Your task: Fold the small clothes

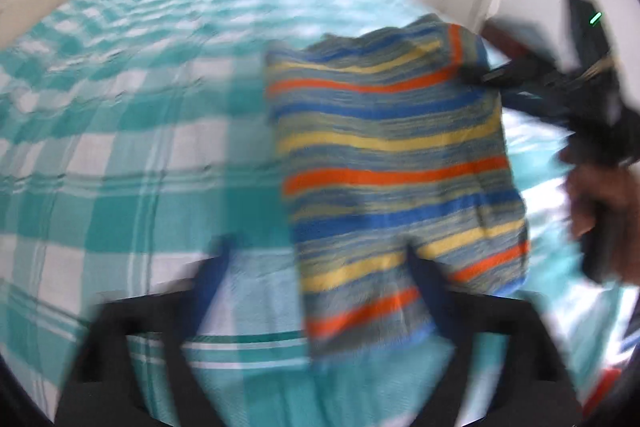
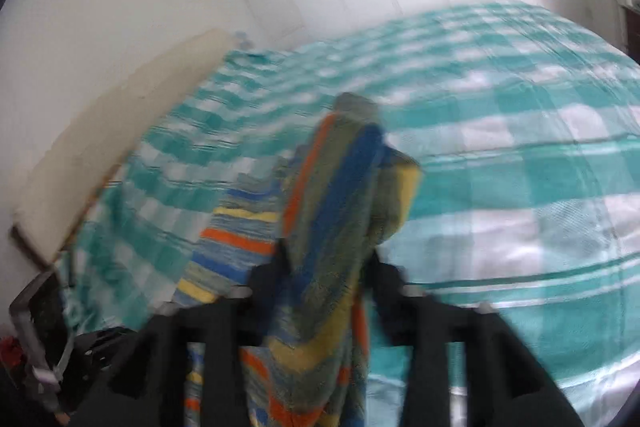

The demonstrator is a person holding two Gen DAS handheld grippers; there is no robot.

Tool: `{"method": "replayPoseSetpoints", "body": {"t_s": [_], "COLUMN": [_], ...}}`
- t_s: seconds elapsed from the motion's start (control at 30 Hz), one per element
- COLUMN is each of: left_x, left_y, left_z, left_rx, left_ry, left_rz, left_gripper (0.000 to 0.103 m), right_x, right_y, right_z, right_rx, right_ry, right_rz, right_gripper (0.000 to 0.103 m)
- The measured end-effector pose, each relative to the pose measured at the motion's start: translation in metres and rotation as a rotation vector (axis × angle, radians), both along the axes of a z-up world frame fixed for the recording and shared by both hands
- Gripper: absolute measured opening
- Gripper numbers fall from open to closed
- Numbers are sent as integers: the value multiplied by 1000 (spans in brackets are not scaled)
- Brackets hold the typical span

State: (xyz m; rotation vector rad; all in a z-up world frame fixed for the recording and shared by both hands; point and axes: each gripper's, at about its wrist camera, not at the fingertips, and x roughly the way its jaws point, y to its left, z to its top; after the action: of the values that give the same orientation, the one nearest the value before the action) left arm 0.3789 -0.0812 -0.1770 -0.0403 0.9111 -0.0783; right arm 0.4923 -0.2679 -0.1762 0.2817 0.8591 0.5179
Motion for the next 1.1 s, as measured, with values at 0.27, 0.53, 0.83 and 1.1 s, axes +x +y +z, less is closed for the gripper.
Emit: {"method": "replayPoseSetpoints", "body": {"t_s": [0.27,0.53,0.83,1.1], "left_x": [-94,-145,-203,-275], "left_y": [4,11,38,42], "left_z": [-44,-22,57,123], "left_rx": [74,162,187,101], "left_ry": [68,87,4,-64], "left_rz": [42,80,172,160], "left_gripper": [94,95,97,97], "right_x": [-75,-130,-257,-376], "right_y": [-25,19,-3,6], "right_z": [-30,-112,35,73], "right_rx": [-204,-347,-294,-260], "right_ry": [60,320,41,93], "right_rz": [-26,114,-83,-91], "right_gripper": [87,81,103,103]}}
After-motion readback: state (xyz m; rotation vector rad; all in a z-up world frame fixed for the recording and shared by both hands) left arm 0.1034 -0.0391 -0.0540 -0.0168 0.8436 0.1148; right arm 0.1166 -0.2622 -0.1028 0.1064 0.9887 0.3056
